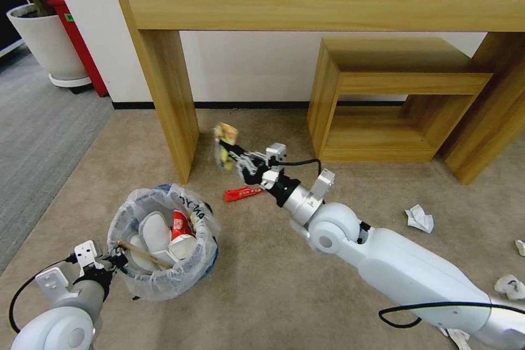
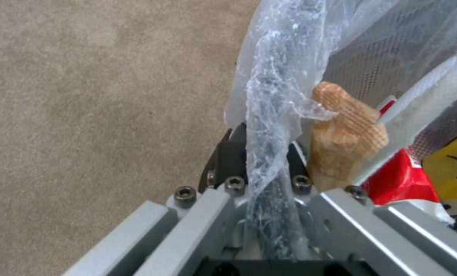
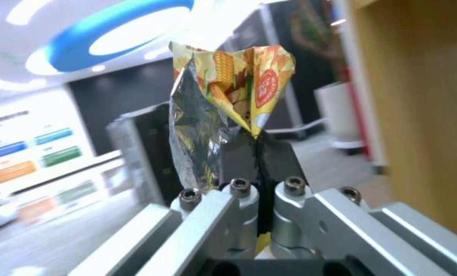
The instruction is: Pick up the trash bin and place the garbage on the floor into it.
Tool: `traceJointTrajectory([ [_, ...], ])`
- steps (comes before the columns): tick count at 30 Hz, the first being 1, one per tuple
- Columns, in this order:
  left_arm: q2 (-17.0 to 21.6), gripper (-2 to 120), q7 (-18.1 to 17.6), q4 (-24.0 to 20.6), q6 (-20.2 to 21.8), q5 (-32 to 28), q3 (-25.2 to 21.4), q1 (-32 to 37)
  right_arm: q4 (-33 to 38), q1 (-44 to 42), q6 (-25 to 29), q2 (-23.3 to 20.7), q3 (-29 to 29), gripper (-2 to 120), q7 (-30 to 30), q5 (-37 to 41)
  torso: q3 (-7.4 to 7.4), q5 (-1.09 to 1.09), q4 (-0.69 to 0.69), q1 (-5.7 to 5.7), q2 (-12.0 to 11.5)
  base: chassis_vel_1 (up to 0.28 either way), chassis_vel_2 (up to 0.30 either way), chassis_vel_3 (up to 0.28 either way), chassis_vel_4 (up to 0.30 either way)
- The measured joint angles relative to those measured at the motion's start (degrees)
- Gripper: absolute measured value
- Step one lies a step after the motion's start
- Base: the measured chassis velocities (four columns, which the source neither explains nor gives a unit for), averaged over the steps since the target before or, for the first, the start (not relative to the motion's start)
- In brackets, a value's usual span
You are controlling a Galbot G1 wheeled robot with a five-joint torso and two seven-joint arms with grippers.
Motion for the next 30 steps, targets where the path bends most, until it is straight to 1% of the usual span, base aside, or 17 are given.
traceJointTrajectory([
  [2, 0.05, 1, -0.14, -0.82, 0.19, -0.20, -0.02, 0.07, 0.00, 5.48, -0.22, 0.80, -6.25, 0, 0.94, 1.62, 0.00, 0.00, 0.00, 0.00, 0.00, 0.000, 0.000, 0.000, 0.000],
  [3, 0.05, 1, -0.14, -0.82, 0.19, -0.20, -0.02, 0.07, 0.00, 5.48, -0.22, 0.80, -6.25, 0, 0.94, 1.62, 0.00, 0.00, 0.00, 0.00, 0.00, 0.000, 0.000, 0.000, 0.000],
  [6, 0.03, 1, -0.24, -1.79, 0.29, -0.29, -0.02, 0.25, -1.28, 11.80, -1.25, 2.66, -14.84, 0, 3.81, 3.03, 0.00, -0.01, 0.00, 0.00, 0.00, 0.000, 0.000, 0.000, 0.000],
  [7, 0.03, 1, -0.24, -1.79, 0.29, -0.29, -0.02, 0.25, -1.28, 11.80, -1.25, 2.66, -14.84, 0, 3.81, 3.03, 0.00, -0.01, 0.00, 0.00, 0.00, 0.000, 0.000, 0.000, 0.000],
  [8, -0.01, 1, -0.25, -2.12, 0.30, -0.32, -0.02, 0.30, -1.93, 13.57, -1.92, 3.64, -17.58, 0, 5.12, 3.25, 0.00, -0.01, 0.00, 0.00, 0.00, 0.000, 0.000, 0.000, 0.000],
  [11, -0.08, 1, -0.25, -2.80, 0.30, -0.44, -0.03, 0.46, -3.74, 16.37, -2.93, 6.30, -21.98, 0, 7.00, 3.69, 0.00, -0.01, 0.00, 0.00, 0.00, 0.000, 0.000, 0.000, 0.000],
  [12, -0.08, 1, -0.25, -2.80, 0.30, -0.44, -0.03, 0.46, -3.74, 16.37, -2.93, 6.30, -21.98, 0, 7.00, 3.69, 0.00, -0.01, 0.00, 0.00, 0.00, 0.000, 0.000, 0.000, 0.000],
  [15, -0.09, 1, -0.25, -3.45, 0.31, -0.75, -0.29, 0.56, -5.95, 18.14, -3.48, 9.29, -25.07, 0, 7.96, 3.26, 0.00, -0.01, 0.00, 0.00, 0.00, 0.000, 0.000, 0.000, 0.000],
  [16, -0.09, 1, -0.25, -3.45, 0.31, -0.75, -0.29, 0.56, -5.95, 18.14, -3.48, 9.29, -25.07, 0, 7.96, 3.26, 0.00, -0.01, 0.00, 0.00, 0.00, 0.000, 0.000, 0.000, 0.000],
  [19, -0.09, 1, -0.25, -3.96, 0.31, -0.95, -0.45, 0.93, -7.91, 18.55, -3.68, 11.14, -26.67, 0, 8.95, 1.59, 0.00, -0.01, 0.00, 0.00, 0.00, 0.000, 0.000, 0.000, 0.000],
  [23, -0.01, 1, -0.25, -4.14, 0.25, -1.04, -0.62, 1.10, -9.03, 18.38, -3.95, 11.59, -27.14, 0, 9.56, 0.05, 0.00, -0.01, 0.00, 0.00, 0.00, 0.000, 0.000, 0.000, 0.000],
  [28, 0.12, 1, -0.24, -4.19, 0.22, -1.12, -0.66, 1.08, -9.47, 18.06, -4.15, 10.68, -27.31, 0, 9.66, -1.12, 0.00, 0.00, -0.01, 0.00, 0.00, 0.000, 0.000, 0.000, 0.000],
  [30, 0.14, 1, -0.24, -4.20, 0.21, -1.14, -0.66, 1.07, -9.47, 17.82, -4.85, 10.01, -27.31, 4, 9.41, -1.33, 0.00, 0.00, -0.01, 0.00, 0.00, 0.000, 0.000, 0.000, 0.000],
])
